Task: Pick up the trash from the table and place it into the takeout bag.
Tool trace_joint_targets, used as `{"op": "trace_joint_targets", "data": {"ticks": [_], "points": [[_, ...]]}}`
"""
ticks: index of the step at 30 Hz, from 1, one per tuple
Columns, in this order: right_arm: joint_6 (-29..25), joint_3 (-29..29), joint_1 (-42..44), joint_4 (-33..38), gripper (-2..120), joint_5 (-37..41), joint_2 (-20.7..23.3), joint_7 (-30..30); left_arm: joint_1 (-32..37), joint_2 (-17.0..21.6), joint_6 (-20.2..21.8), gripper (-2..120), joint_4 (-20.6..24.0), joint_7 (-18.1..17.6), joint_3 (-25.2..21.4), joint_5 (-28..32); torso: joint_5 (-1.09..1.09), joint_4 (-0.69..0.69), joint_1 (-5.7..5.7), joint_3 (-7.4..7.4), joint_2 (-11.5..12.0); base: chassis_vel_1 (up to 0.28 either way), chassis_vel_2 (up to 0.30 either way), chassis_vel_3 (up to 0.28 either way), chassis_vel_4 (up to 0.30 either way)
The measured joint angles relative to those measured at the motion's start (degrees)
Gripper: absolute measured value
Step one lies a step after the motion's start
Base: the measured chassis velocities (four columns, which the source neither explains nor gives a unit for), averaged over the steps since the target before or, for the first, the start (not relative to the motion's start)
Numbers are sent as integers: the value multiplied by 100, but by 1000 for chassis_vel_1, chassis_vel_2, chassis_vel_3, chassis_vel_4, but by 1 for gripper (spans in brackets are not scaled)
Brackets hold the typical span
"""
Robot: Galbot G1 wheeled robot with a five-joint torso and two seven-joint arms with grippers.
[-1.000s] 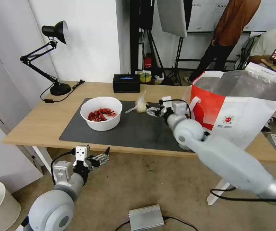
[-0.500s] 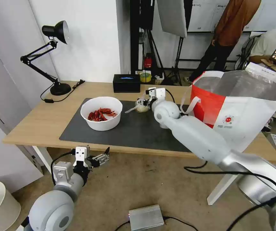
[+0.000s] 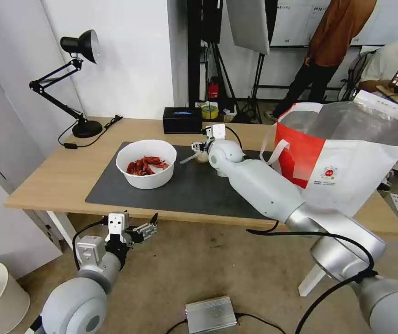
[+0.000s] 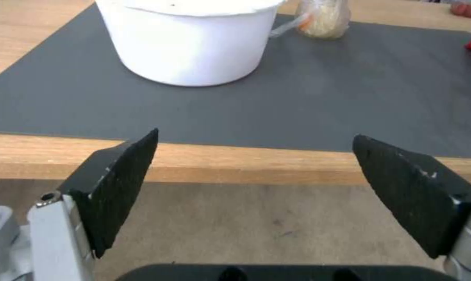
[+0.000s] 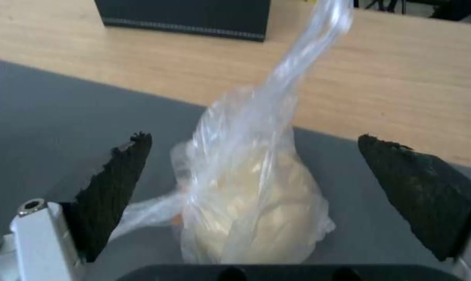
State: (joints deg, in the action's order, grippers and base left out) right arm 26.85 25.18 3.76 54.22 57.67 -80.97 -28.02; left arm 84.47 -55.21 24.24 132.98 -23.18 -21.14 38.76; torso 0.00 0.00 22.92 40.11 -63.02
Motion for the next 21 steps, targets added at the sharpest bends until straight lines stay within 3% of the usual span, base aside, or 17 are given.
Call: {"op": "trace_joint_targets", "data": {"ticks": [19, 21], "points": [[200, -206, 77, -749, 100, -457, -432, 176, 41, -34, -15, 100, 25, 2, 0, -22, 0, 0, -1, 0, -1, 0, 0, 0, 0], [200, -257, 94, -786, 92, -467, -474, 179, 40, -32, -18, 100, 25, 2, 0, -22, 0, 0, 0, 0, -1, 0, 0, 0, 0]]}}
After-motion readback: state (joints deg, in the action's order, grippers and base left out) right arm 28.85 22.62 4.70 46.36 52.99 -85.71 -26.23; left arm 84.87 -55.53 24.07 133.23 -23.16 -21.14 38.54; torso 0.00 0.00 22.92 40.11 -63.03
